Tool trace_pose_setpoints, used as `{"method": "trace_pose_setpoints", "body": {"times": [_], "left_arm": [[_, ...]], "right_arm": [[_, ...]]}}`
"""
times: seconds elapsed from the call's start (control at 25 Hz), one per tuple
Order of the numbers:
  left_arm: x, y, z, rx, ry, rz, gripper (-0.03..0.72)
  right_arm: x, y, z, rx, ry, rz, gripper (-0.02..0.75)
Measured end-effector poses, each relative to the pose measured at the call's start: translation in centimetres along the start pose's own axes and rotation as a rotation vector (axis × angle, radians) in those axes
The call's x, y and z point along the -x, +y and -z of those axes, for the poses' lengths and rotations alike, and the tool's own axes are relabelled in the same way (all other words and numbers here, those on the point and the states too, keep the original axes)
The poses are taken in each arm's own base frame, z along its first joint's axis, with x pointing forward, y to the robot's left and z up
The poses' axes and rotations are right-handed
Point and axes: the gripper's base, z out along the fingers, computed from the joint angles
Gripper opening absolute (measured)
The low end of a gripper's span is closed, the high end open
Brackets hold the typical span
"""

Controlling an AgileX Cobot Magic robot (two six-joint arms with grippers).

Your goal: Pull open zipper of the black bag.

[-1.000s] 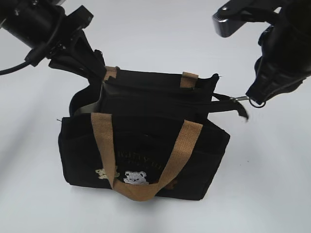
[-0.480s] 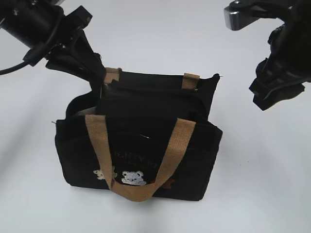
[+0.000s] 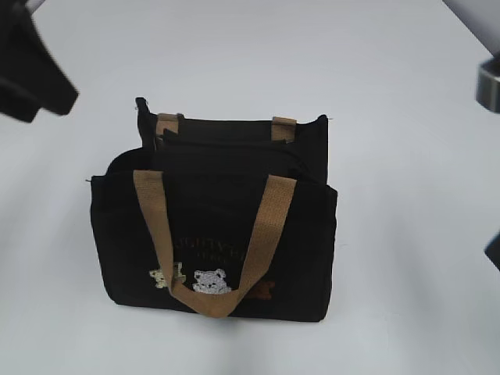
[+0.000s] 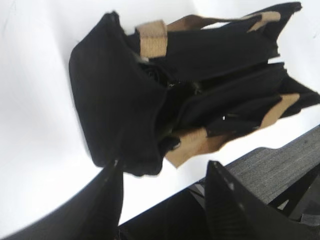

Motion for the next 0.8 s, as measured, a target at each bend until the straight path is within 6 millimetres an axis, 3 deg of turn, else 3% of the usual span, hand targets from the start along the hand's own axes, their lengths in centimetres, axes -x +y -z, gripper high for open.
{"method": "trace_pose_setpoints", "body": {"times": [0.24, 0.4, 0.56, 0.72, 0.8], "left_arm": [[-9.4, -1.0, 3.0, 0.104, -0.038, 0.008, 0.380], [-16.4, -1.8, 5.5, 0.196, -0.201, -0.056, 0.379], [-22.2, -2.2, 6.3, 0.243, -0.381, -0.117, 0.379], [-26.9, -2.5, 6.5, 0.257, -0.565, -0.173, 0.379], [-28.2, -2.4, 6.2, 0.273, -0.628, -0.191, 0.379]], "right_arm": [[-6.9, 1.1, 0.6, 0.047, -0.095, -0.032, 0.515], [-11.3, 1.5, 1.4, 0.048, -0.236, -0.034, 0.515], [-14.9, 1.9, 1.5, 0.043, -0.371, -0.033, 0.515], [-17.6, 2.1, 2.0, 0.031, -0.523, -0.029, 0.515], [-18.3, 2.1, 2.2, 0.018, -0.589, -0.026, 0.515]]}}
